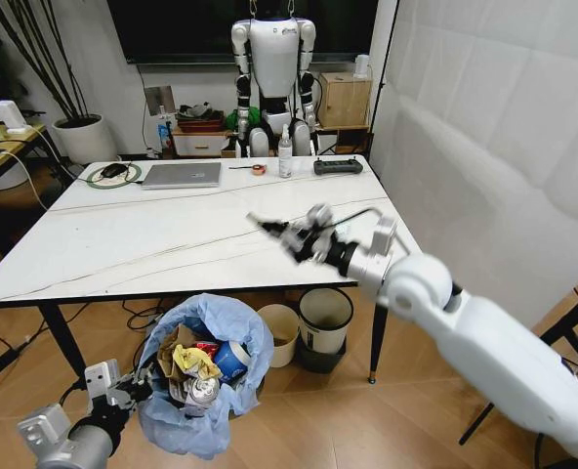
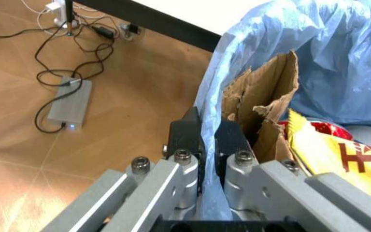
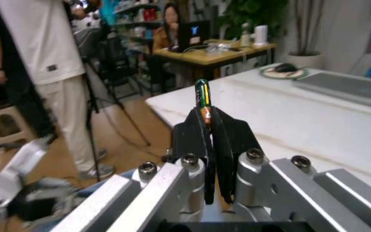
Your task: Pick up the trash bin and place the trash from the table into it.
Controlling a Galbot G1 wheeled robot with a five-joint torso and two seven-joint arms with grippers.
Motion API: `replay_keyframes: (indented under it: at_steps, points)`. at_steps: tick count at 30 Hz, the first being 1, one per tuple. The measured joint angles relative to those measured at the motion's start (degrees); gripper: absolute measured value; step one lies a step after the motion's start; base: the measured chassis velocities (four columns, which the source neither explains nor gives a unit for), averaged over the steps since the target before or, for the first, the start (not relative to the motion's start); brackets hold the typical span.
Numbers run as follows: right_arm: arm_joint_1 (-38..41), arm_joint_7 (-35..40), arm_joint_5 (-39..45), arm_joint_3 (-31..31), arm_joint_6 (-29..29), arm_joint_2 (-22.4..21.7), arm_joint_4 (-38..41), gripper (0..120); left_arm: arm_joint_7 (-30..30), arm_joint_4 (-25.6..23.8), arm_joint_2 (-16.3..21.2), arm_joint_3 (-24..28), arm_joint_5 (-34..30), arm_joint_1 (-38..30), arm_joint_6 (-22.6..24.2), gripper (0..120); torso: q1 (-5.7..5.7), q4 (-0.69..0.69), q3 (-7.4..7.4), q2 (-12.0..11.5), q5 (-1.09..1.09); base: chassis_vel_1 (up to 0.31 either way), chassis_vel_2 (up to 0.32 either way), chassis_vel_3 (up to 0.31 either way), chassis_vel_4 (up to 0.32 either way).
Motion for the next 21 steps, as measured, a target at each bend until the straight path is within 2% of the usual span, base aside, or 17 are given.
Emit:
replay_keyframes:
  at_steps: [10,21]
  points:
    - [-1.77,0.81,-3.29,-9.88,1.12,1.28,2.48,4,0.04,-0.54,-0.63,-0.38,0.35,0.60,0.02,0,0.00,0.00,0.00,0.00,-0.01,0.000,0.000,0.000,0.000]
    - [-4.01,0.80,-6.78,-11.14,2.19,1.66,0.61,6,0.05,-0.85,-0.59,-0.59,0.22,0.63,-0.01,0,0.00,0.00,0.00,-0.01,0.00,0.000,0.000,0.000,0.000]
